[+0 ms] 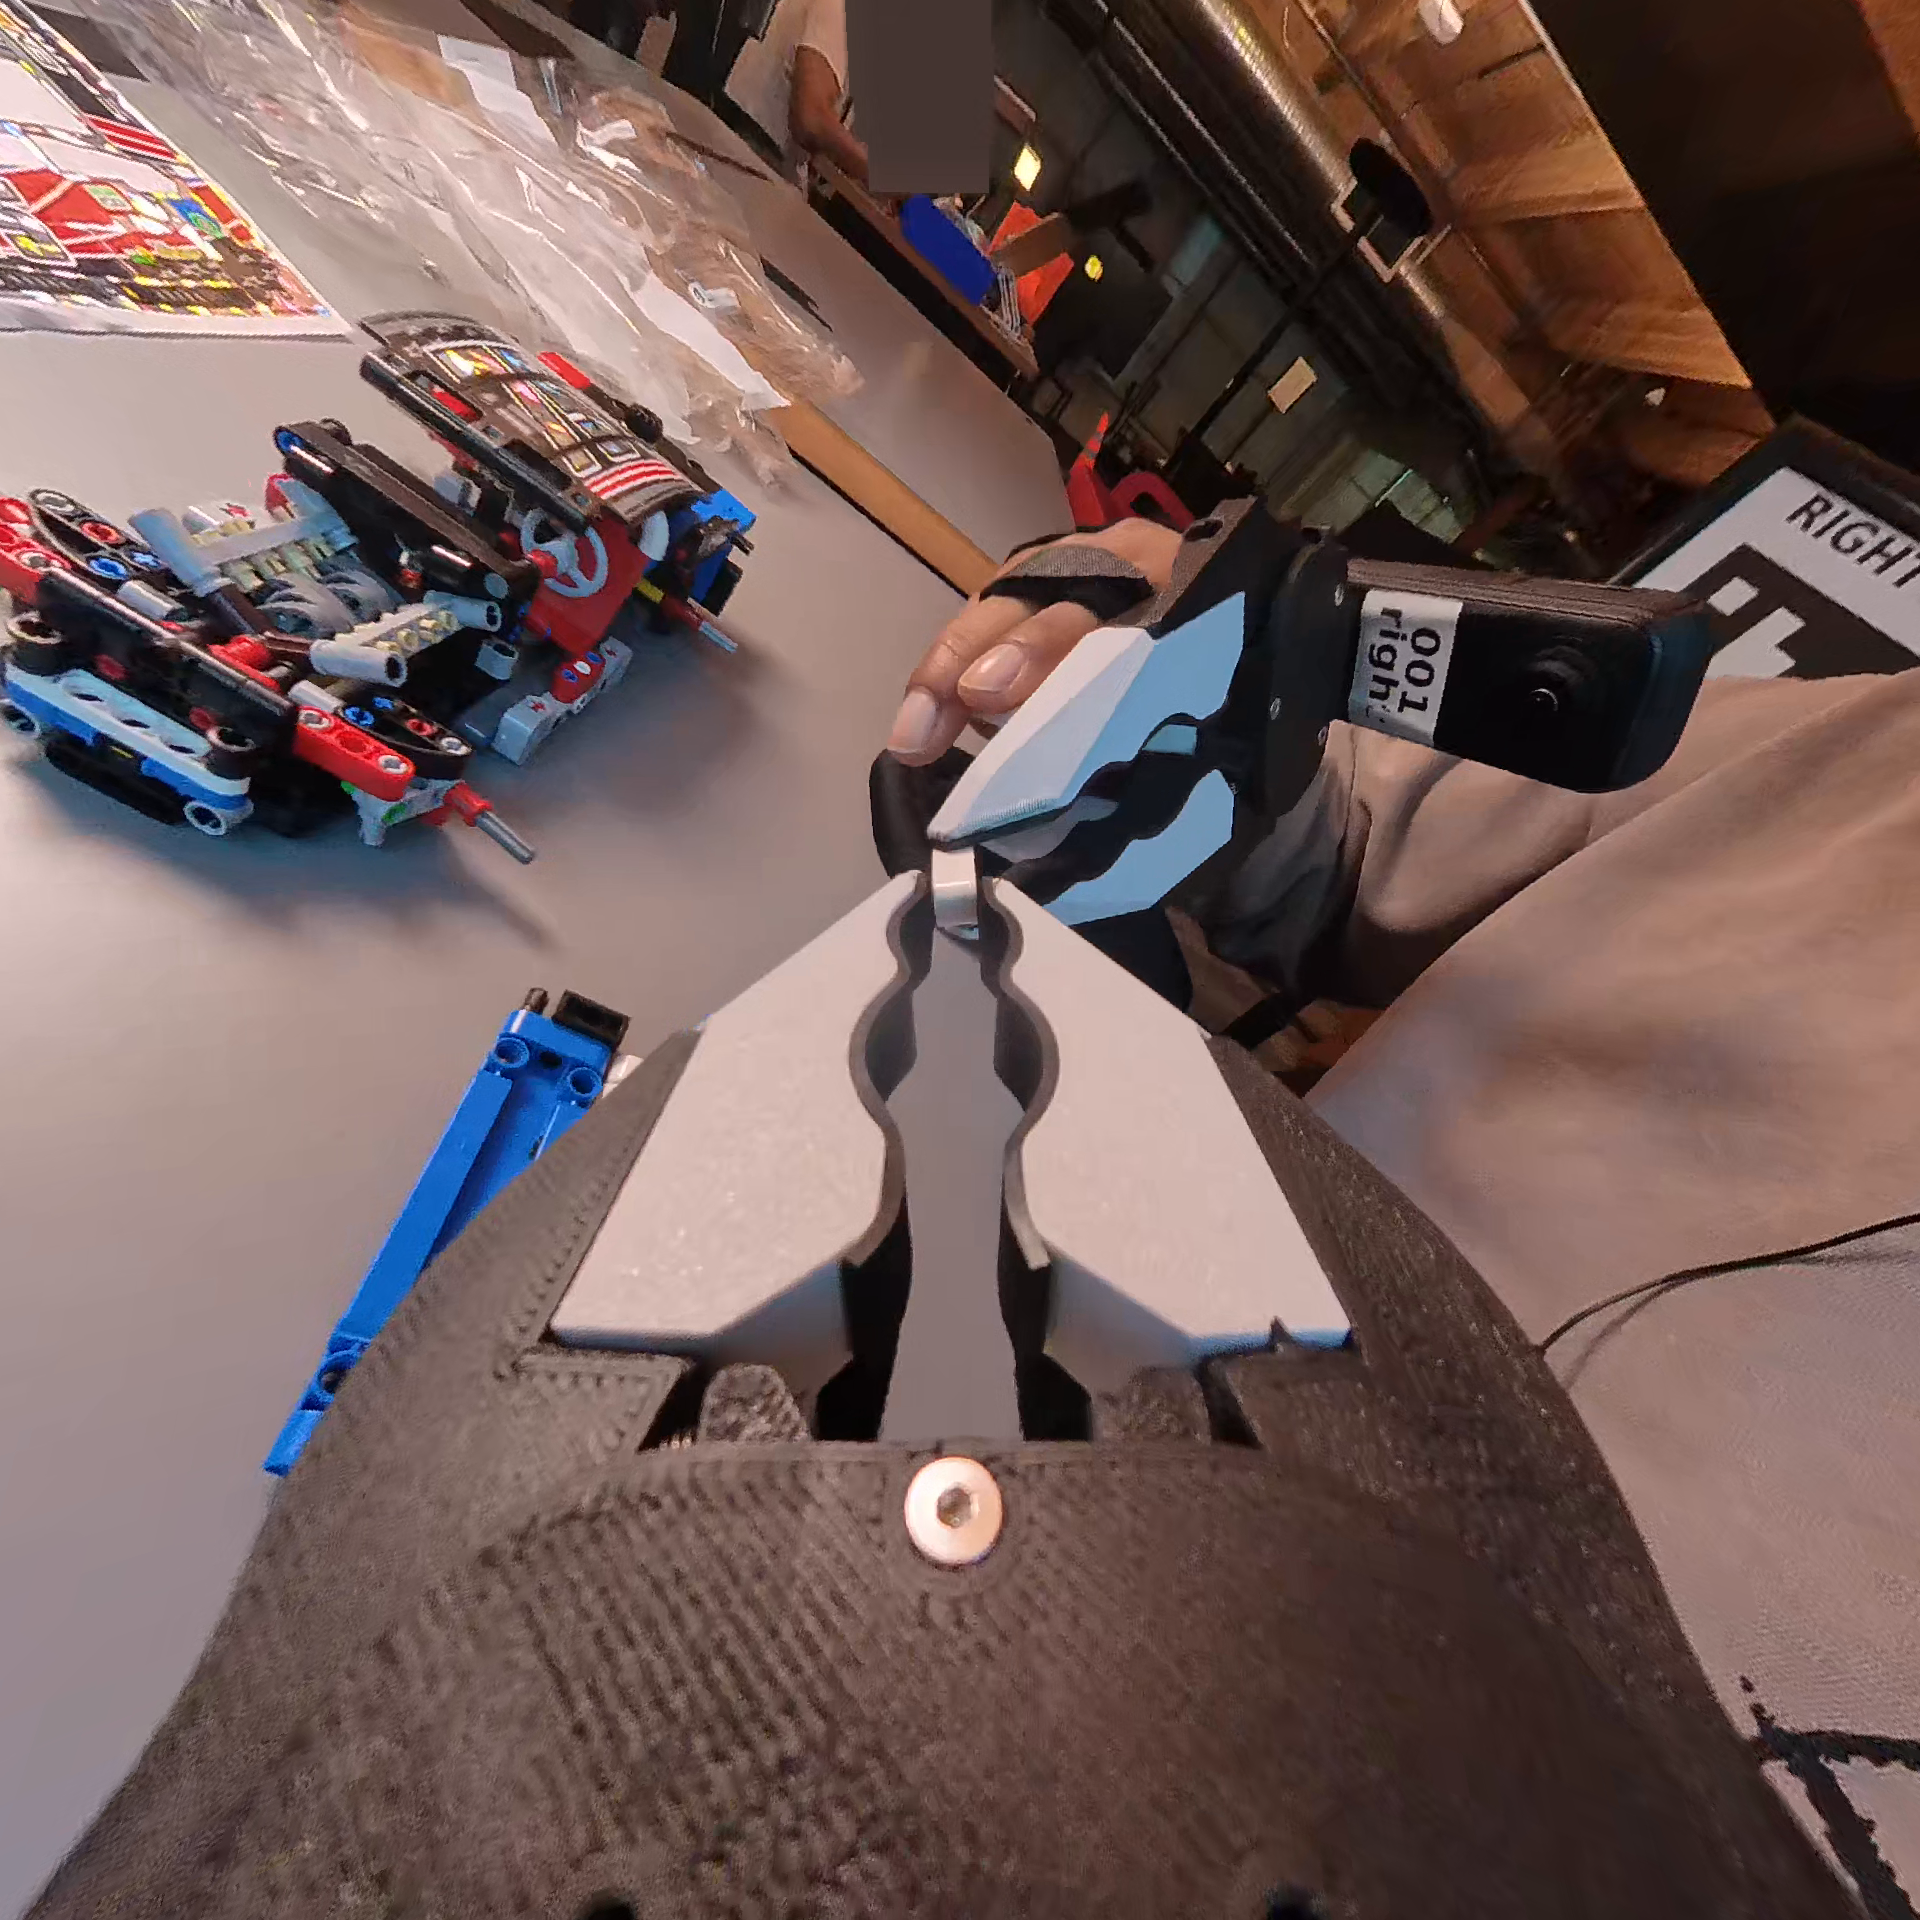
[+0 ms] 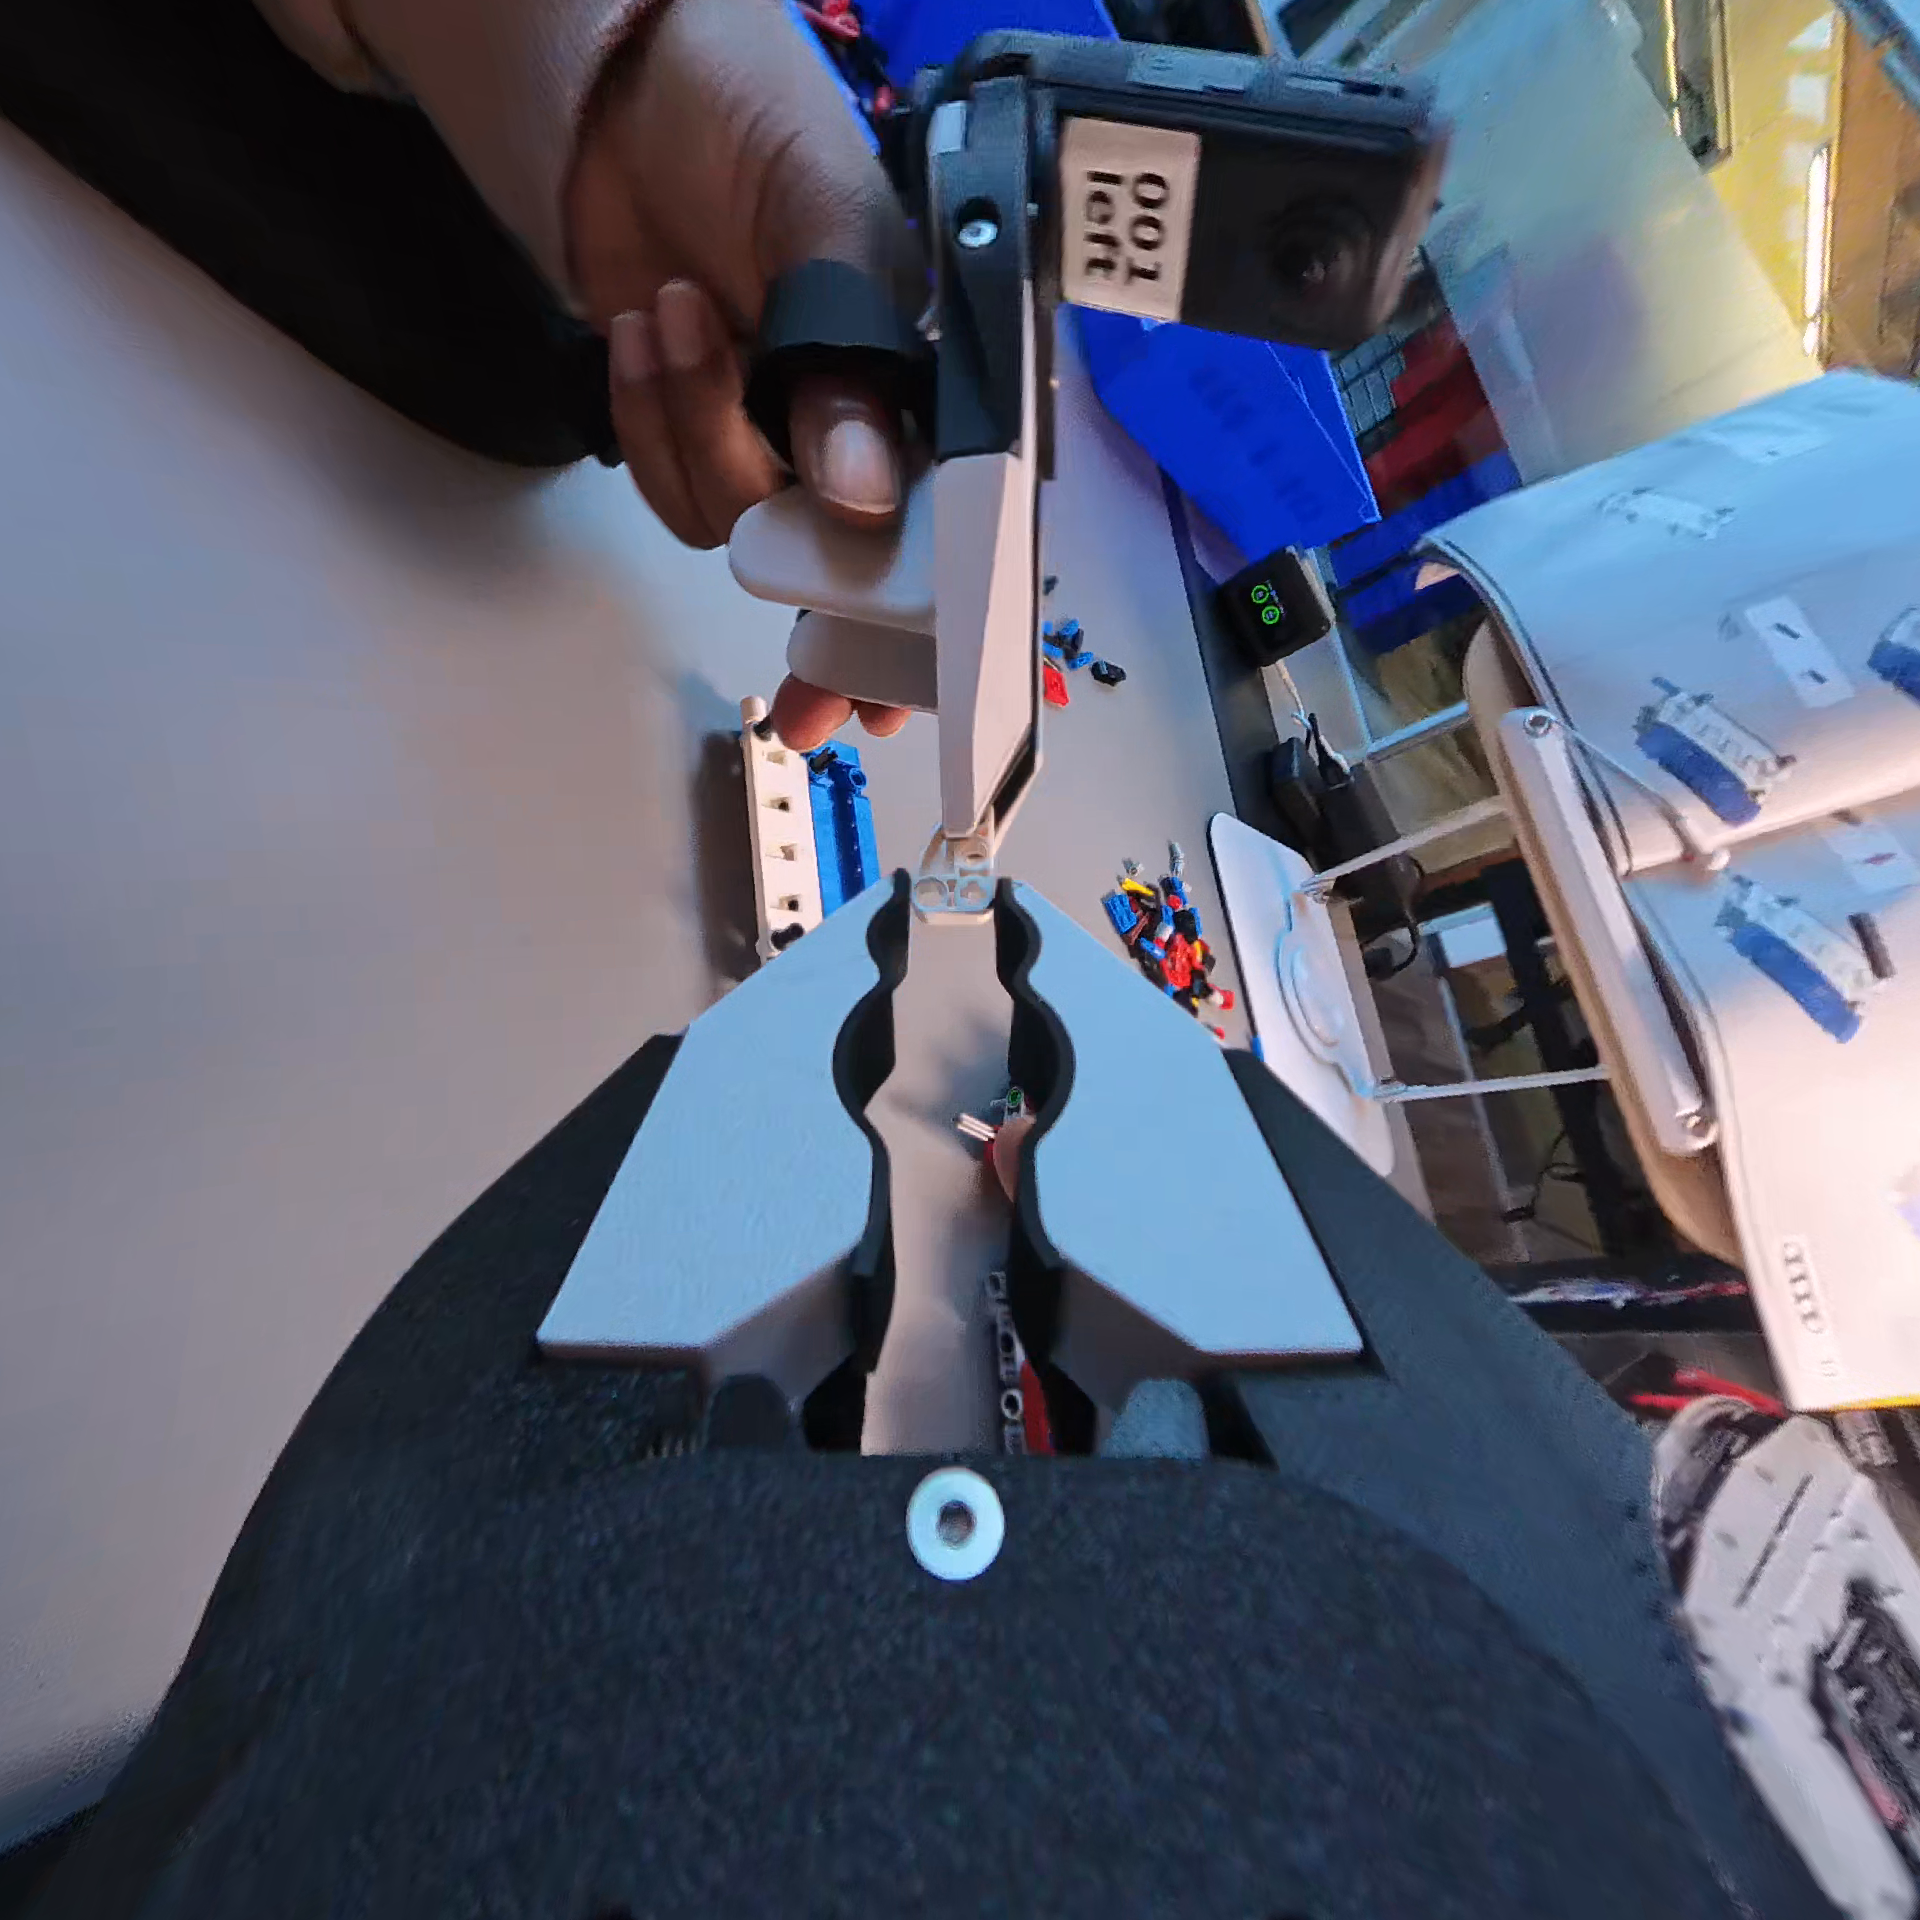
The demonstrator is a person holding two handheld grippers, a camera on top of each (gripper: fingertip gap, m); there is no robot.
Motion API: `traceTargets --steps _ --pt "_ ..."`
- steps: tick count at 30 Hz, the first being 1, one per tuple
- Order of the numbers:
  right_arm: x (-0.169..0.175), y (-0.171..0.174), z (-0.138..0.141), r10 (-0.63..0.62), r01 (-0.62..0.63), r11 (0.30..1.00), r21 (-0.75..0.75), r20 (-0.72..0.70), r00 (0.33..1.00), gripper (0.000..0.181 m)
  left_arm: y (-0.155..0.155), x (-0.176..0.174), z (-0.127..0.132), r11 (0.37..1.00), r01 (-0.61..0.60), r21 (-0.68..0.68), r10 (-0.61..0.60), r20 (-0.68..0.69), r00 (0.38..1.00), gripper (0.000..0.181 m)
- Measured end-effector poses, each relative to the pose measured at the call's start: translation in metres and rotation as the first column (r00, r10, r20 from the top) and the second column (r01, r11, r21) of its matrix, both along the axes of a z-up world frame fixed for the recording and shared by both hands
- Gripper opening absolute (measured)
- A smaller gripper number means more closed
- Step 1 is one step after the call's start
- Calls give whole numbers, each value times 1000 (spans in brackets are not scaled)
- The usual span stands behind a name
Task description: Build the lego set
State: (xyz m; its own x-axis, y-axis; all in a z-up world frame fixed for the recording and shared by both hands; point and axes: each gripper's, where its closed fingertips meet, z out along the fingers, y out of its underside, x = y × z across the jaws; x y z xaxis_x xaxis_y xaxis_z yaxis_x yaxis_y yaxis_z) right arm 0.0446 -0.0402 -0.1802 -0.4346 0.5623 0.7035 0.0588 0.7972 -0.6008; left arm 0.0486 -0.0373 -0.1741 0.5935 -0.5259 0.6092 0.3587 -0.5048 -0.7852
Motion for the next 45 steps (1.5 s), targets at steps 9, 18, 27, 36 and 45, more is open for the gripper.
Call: traceTargets --steps 9,18,27,36,45 --pt "-23 14 -7 -139 140 989 -49 24 990 19 14 -23 -6 979 -206 5 206 -11 979 5" --pt "-36 24 -24 -170 162 975 153 40 985 13 23 -29 -21 950 -304 -74 293 -131 947 5" --pt "-42 29 -28 -206 200 973 117 39 978 12 29 -34 -25 934 -344 -97 329 -141 934 6" --pt "-42 28 -29 -181 178 980 86 28 983 12 30 -32 -27 938 -330 -110 314 -144 939 5" --pt "-37 30 -27 -132 139 985 -98 69 989 12 23 -29 -18 971 -229 -68 222 -95 970 27"
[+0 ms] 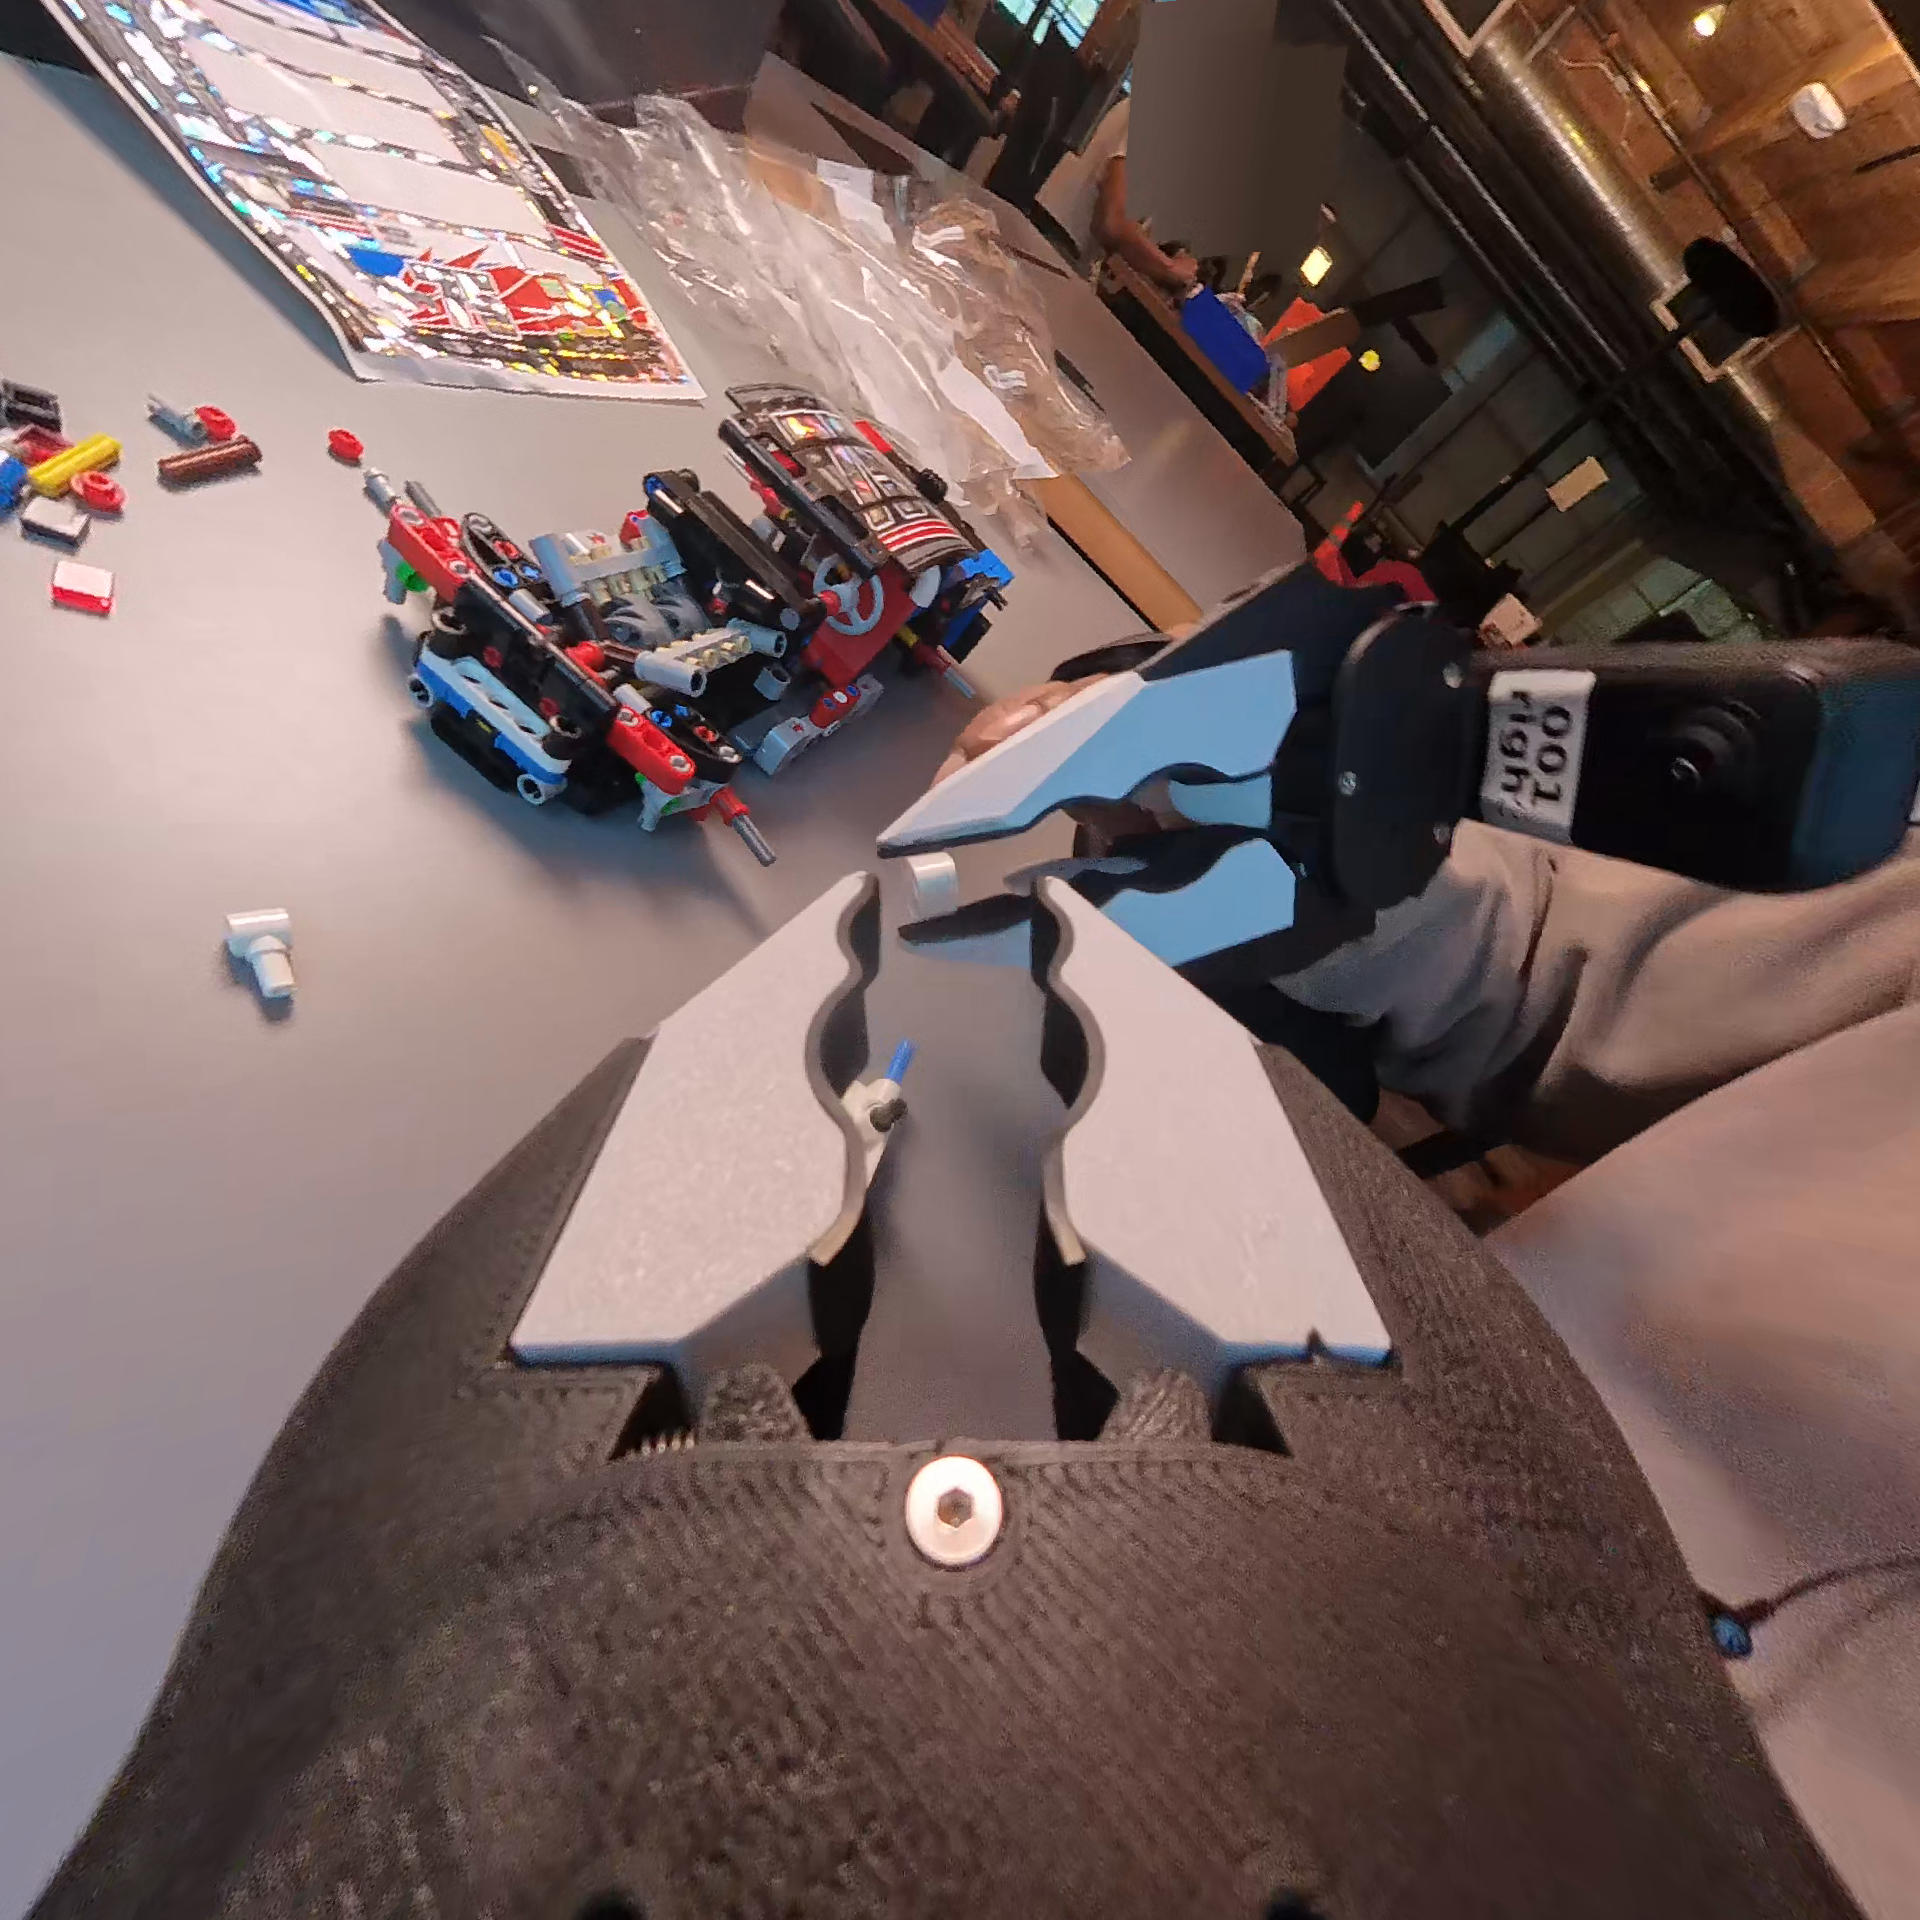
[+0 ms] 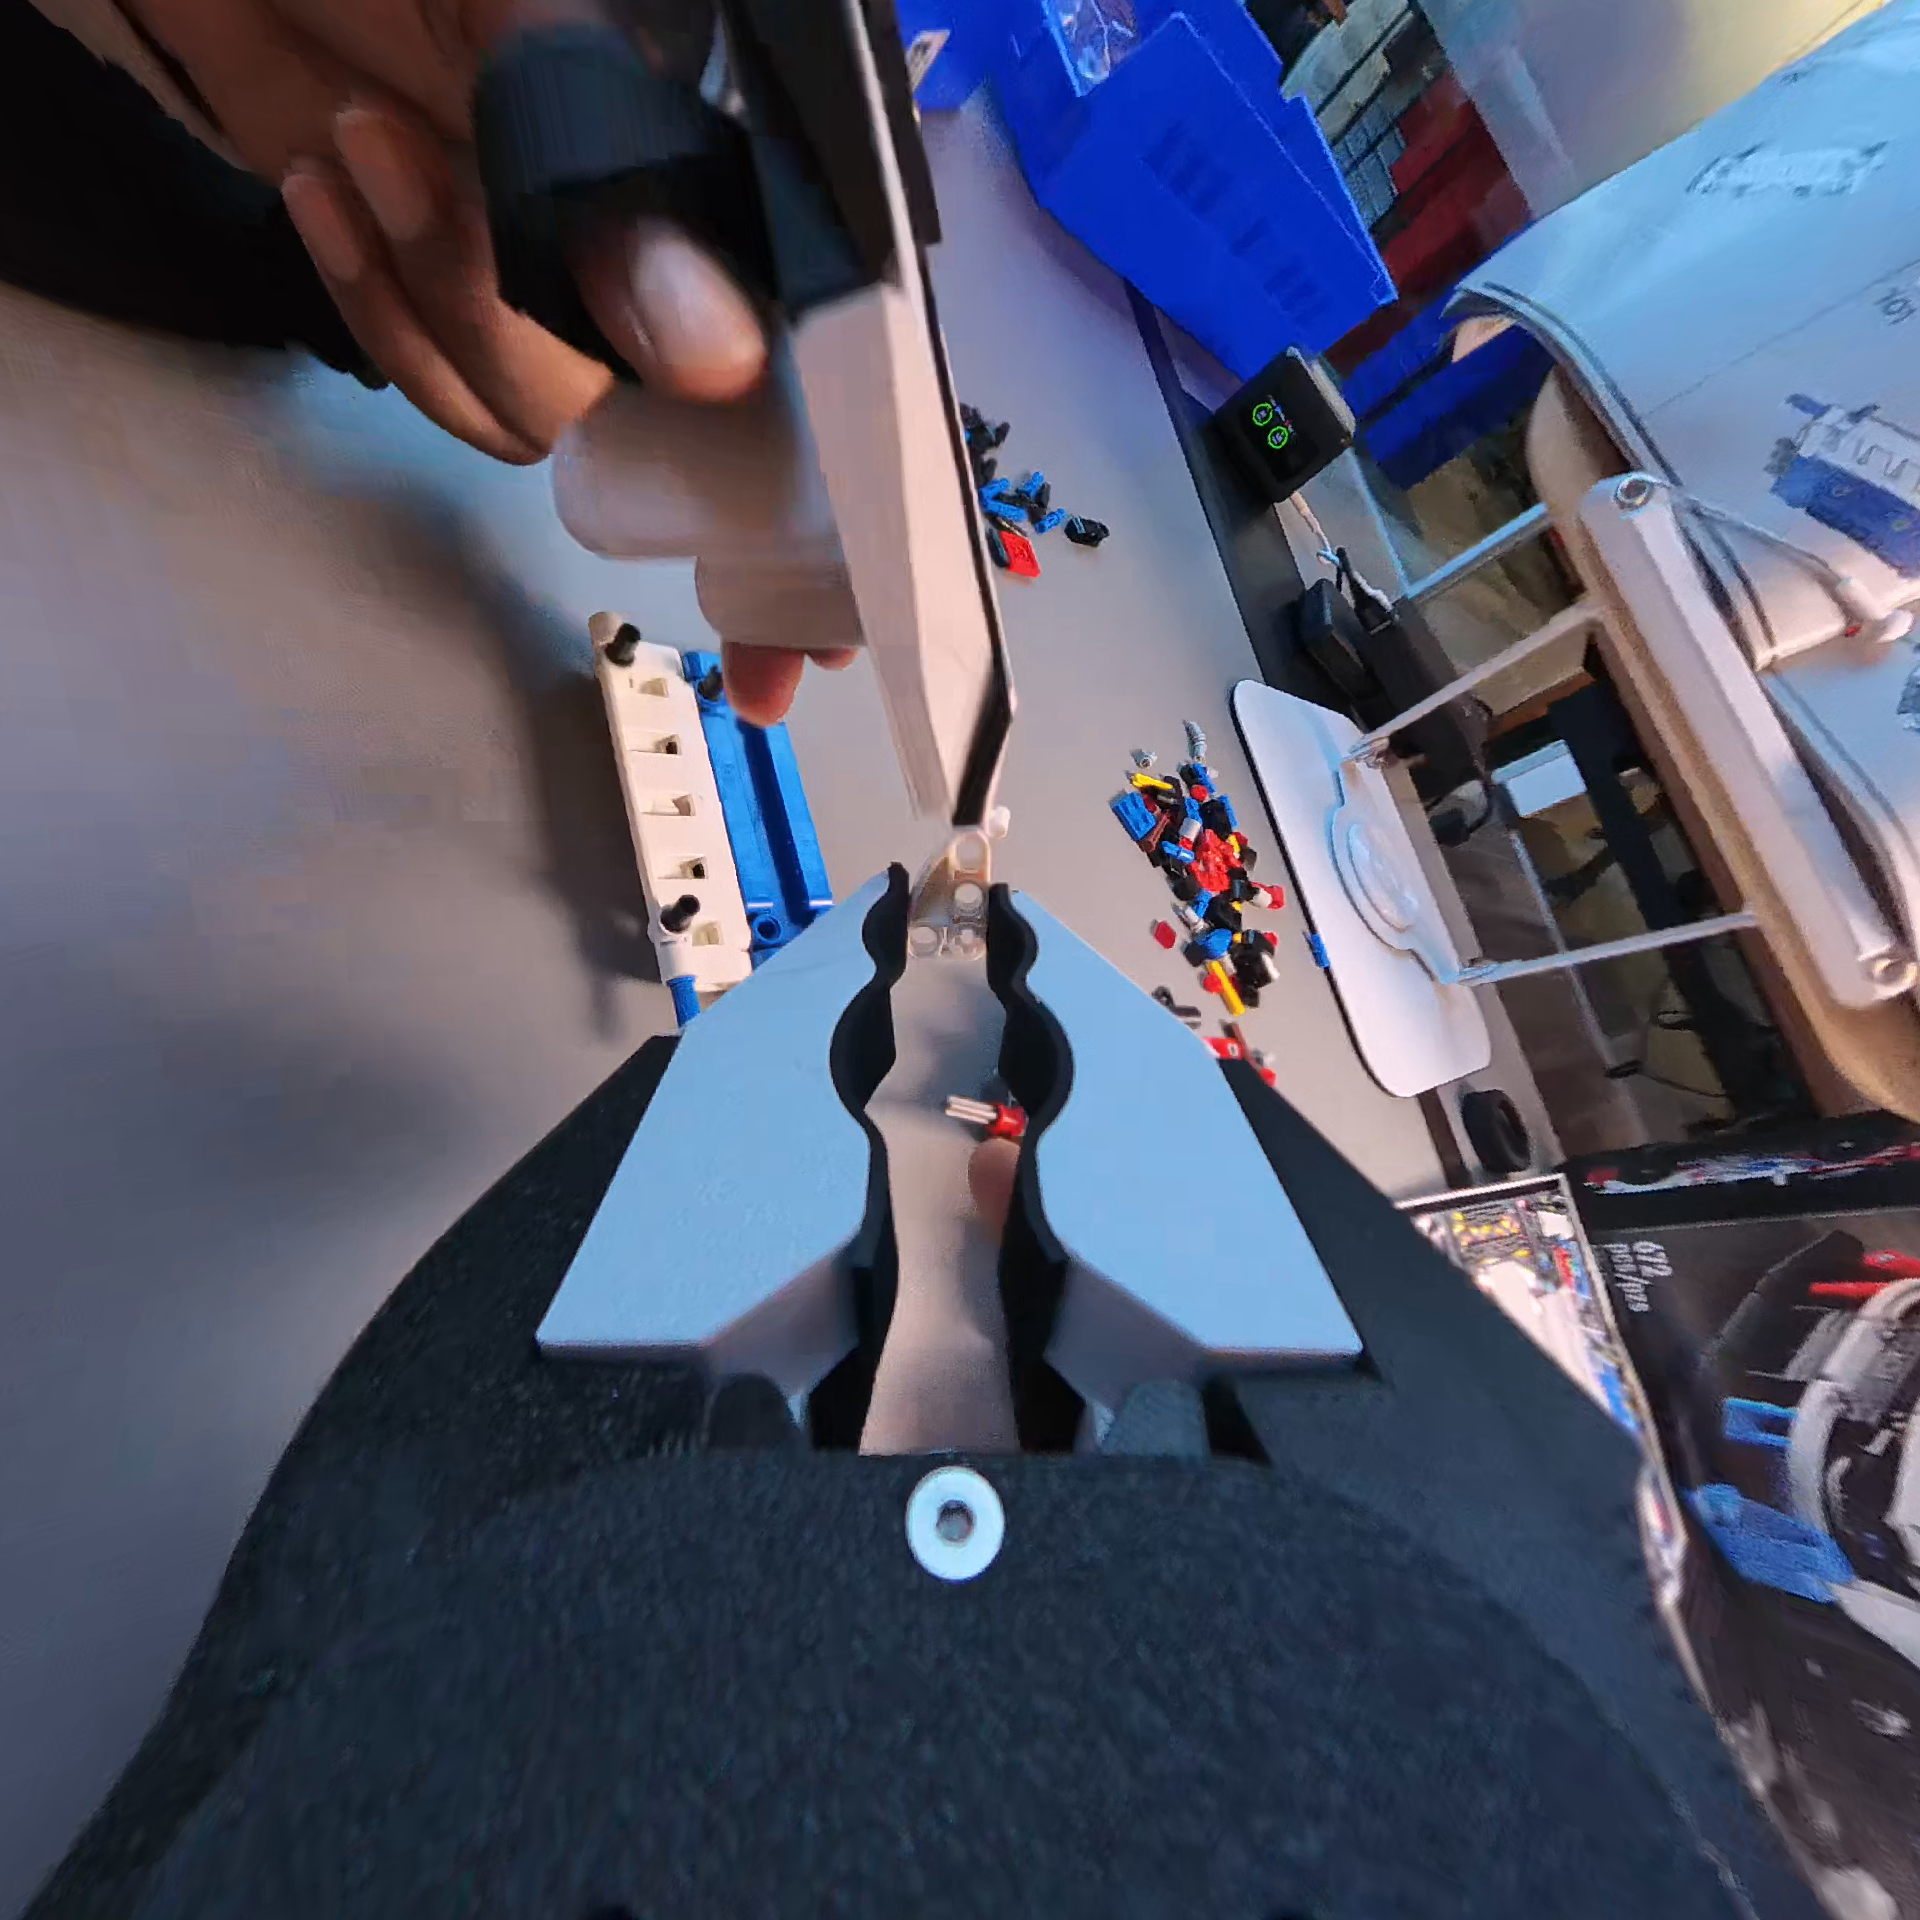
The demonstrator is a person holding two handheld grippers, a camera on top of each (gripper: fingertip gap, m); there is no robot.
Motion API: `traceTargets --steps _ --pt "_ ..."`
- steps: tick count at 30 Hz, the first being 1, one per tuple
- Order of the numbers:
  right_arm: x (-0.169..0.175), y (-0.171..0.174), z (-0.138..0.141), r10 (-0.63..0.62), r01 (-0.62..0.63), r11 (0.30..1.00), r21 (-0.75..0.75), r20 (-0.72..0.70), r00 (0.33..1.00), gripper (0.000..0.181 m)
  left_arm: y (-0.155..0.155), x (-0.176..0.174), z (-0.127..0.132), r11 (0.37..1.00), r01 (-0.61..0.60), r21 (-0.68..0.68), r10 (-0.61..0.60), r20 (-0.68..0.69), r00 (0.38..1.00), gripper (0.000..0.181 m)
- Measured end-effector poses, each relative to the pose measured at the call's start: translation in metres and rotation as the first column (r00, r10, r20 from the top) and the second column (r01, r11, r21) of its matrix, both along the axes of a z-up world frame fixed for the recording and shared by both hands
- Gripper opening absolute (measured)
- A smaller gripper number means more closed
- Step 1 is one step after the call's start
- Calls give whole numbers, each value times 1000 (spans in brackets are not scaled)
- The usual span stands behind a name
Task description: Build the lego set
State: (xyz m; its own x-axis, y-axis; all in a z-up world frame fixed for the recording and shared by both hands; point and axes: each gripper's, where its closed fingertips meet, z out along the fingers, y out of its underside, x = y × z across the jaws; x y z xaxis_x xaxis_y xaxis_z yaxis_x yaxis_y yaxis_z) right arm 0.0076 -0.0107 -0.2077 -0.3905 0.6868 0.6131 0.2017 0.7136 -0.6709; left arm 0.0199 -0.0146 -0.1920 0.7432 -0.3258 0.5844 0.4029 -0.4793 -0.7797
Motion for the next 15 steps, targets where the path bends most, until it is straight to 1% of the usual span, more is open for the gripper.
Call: traceTargets --steps 1,2,3,4,5,6,8,9,10,11,13,15 --pt "3 4 1 10 -10 999 -42 8 1000 13 -6 0 3 999 41 16 -40 -52 998 31" --pt "6 7 1 27 -25 995 -94 16 1000 13 -13 2 0 996 83 15 -80 -145 986 30" --pt "11 7 2 63 -57 985 -160 28 998 13 -19 3 -7 993 115 -7 -113 -255 960 30" --pt "15 10 2 80 -70 973 -220 37 996 13 -25 5 -17 989 144 -46 -150 -368 918 31" --pt "19 11 1 105 -90 958 -273 40 994 13 -28 6 -30 983 163 -86 -184 -476 860 31" --pt "23 12 1 126 -106 940 -324 43 991 12 -31 7 -41 976 184 -117 -218 -576 788 31" --pt "25 13 -1 139 -111 923 -368 49 989 13 -34 12 -60 957 232 -173 -285 -710 644 29" --pt "26 12 -1 142 -115 921 -372 46 989 13 -34 13 -67 948 244 -203 -311 -749 585 30" --pt "27 12 0 144 -119 921 -372 42 989 13 -34 13 -73 942 249 -226 -329 -772 544 28" --pt "28 12 1 145 -121 921 -371 39 989 13 -34 13 -76 937 253 -240 -341 -785 517 27" --pt "29 15 3 141 -117 918 -380 36 989 13 -31 10 -77 936 255 -242 -341 -802 491 17" --pt "31 16 3 145 -119 910 -398 36 989 13 -27 4 -79 937 252 -240 -332 -833 443 1"
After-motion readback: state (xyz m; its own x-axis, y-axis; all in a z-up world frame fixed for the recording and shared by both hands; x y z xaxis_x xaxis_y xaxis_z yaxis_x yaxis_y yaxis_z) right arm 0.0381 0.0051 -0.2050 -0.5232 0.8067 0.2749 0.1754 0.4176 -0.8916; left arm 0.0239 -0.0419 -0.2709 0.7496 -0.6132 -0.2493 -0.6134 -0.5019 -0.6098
